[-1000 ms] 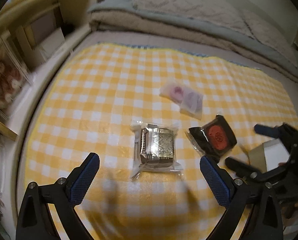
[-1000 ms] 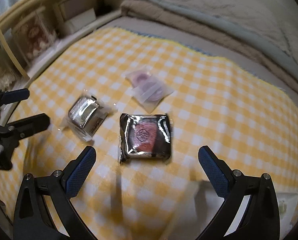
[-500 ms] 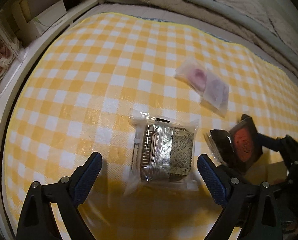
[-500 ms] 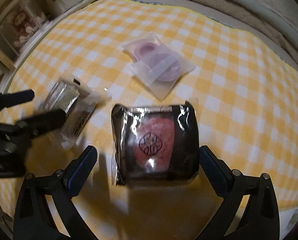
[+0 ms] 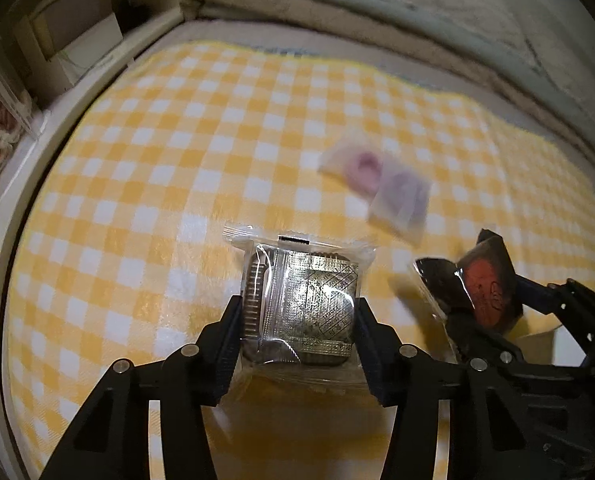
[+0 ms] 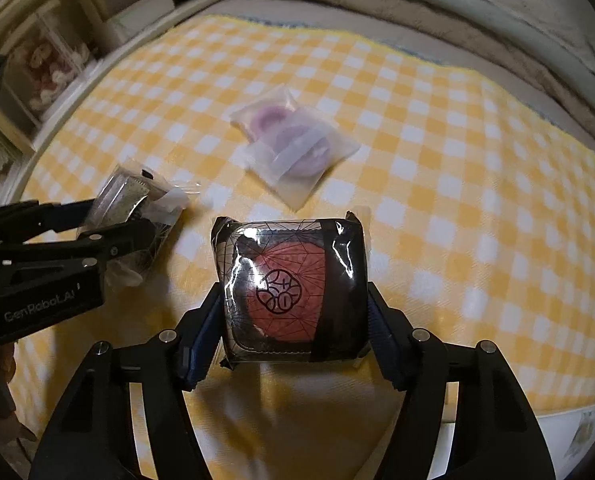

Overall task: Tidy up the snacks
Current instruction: 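Grasp the silver packet with the left tool while the right tool grasps the black-and-red packet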

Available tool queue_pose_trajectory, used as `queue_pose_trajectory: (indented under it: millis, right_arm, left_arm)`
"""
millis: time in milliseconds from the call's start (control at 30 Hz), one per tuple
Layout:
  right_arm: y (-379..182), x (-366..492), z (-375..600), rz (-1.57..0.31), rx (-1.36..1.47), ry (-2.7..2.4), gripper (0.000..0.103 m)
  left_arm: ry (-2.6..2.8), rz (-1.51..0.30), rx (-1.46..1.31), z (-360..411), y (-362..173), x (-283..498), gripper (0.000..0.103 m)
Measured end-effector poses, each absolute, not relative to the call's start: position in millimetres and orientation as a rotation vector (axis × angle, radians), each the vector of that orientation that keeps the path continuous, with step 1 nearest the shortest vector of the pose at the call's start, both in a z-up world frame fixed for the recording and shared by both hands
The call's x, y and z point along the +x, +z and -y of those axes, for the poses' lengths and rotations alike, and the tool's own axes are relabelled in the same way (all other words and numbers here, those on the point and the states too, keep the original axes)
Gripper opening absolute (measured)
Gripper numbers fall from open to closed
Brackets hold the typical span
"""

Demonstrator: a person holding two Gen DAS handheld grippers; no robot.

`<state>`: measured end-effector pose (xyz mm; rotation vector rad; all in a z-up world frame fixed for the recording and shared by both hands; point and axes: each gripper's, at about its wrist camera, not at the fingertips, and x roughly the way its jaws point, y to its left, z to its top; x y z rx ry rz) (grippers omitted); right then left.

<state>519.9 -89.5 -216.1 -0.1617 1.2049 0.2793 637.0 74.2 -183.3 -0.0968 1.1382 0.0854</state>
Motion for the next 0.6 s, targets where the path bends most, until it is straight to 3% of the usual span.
queue_pose_trajectory:
  millis: [600]
  right_arm:
    - [-78,480,118,-0.947,-0.122,0.199,0.067]
  left_arm:
    - [-0.048,-0.821,-0.2,-48,-64,541,0.051]
